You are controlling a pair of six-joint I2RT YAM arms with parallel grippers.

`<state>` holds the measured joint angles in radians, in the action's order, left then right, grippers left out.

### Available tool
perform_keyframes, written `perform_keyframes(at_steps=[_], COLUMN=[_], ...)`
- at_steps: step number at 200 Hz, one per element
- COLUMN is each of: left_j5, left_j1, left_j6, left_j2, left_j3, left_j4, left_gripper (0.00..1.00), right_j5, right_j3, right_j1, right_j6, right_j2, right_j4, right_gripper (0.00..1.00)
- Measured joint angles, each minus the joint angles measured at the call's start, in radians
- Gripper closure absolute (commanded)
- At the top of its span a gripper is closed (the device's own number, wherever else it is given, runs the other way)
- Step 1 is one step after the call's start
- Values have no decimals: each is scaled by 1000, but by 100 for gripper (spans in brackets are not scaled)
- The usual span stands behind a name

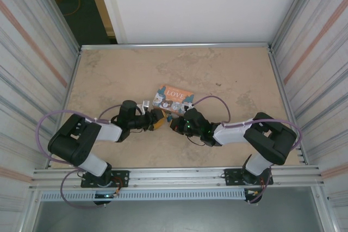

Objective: Unlock the padlock with the key

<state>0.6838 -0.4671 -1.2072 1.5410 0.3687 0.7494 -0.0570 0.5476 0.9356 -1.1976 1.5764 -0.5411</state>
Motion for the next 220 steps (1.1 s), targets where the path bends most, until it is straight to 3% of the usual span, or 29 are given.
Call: perform_keyframes(at_steps=[179,220], left_j5=[-39,-43], left_j1=[-60,-62], left_j6=[-55,-58], left_j2=[150,150], left_j3=[37,37], left_j4=[169,169], left_gripper=[62,71], right_j5=[-27,-32], right_j3=[-3,-10], right_j1=[-9,-14], right_j6=[-34,-71], right_j2=[-6,-6], right_j4=[-2,-26], right_gripper=[100,100])
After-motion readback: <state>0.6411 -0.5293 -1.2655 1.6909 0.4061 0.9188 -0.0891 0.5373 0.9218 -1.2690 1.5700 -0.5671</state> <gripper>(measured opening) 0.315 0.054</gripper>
